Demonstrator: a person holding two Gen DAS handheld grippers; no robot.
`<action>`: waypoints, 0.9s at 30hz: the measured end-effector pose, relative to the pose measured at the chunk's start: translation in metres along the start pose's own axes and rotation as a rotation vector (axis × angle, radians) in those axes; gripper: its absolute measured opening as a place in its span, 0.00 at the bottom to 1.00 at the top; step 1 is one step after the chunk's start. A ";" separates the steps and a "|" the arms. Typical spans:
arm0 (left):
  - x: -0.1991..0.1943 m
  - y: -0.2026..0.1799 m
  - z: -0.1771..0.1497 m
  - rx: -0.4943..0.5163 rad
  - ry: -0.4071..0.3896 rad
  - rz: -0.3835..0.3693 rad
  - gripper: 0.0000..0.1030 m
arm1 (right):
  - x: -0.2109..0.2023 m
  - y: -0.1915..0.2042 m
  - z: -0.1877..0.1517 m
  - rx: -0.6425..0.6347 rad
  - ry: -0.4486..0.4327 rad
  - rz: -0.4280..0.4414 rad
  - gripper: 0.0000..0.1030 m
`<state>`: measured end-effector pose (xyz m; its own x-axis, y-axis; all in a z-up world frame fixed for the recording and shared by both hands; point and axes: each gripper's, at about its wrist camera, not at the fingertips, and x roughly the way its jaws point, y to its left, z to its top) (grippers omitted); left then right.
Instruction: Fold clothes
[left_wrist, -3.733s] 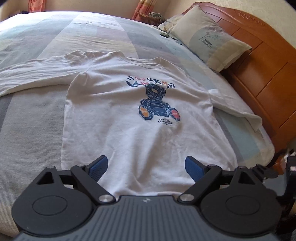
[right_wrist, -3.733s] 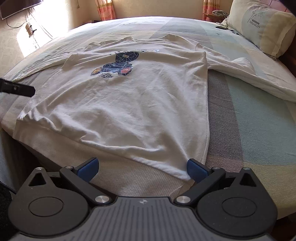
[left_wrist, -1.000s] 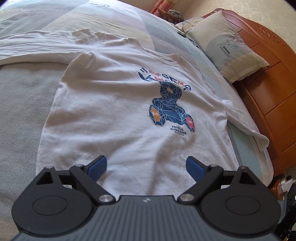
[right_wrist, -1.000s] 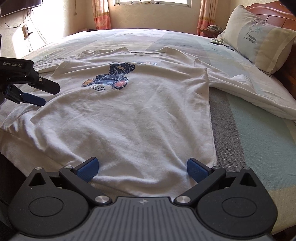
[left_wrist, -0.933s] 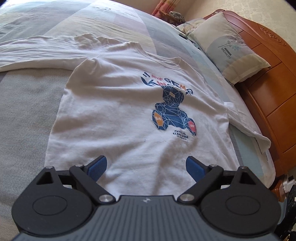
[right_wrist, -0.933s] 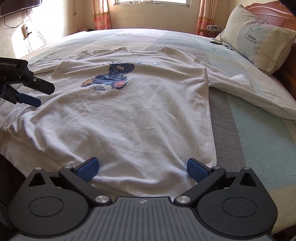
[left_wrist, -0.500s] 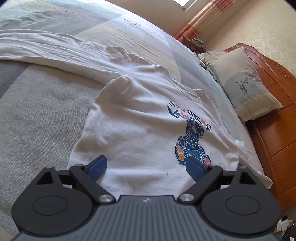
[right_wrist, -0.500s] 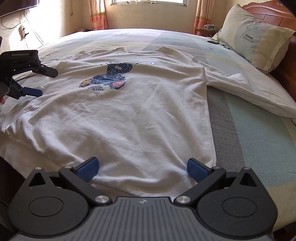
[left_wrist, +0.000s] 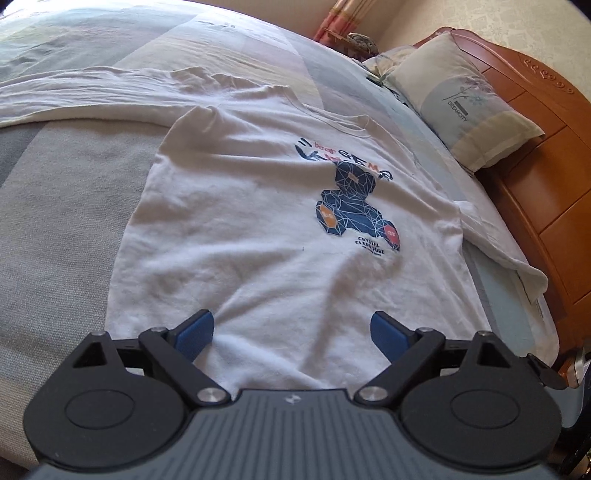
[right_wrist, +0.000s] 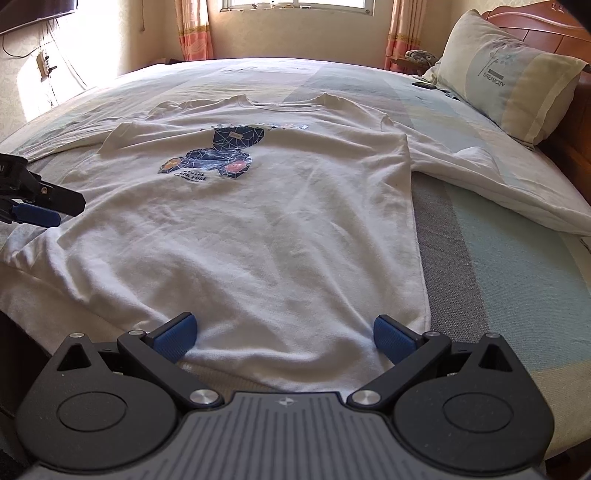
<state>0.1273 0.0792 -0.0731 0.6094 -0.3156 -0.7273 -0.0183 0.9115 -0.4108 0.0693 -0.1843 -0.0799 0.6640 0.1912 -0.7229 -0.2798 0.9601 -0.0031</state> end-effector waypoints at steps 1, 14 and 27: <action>-0.002 -0.003 0.001 0.019 -0.006 0.010 0.89 | -0.001 -0.001 0.000 -0.001 0.000 0.003 1.00; 0.014 -0.011 -0.002 0.063 0.027 0.003 0.91 | -0.001 -0.001 -0.002 -0.003 -0.006 0.010 1.00; 0.005 -0.006 0.017 0.045 -0.014 0.017 0.91 | -0.001 -0.001 -0.002 -0.002 -0.008 0.006 1.00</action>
<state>0.1435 0.0766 -0.0647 0.6206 -0.2968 -0.7257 0.0069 0.9276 -0.3734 0.0676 -0.1858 -0.0803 0.6676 0.1983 -0.7176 -0.2850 0.9585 -0.0002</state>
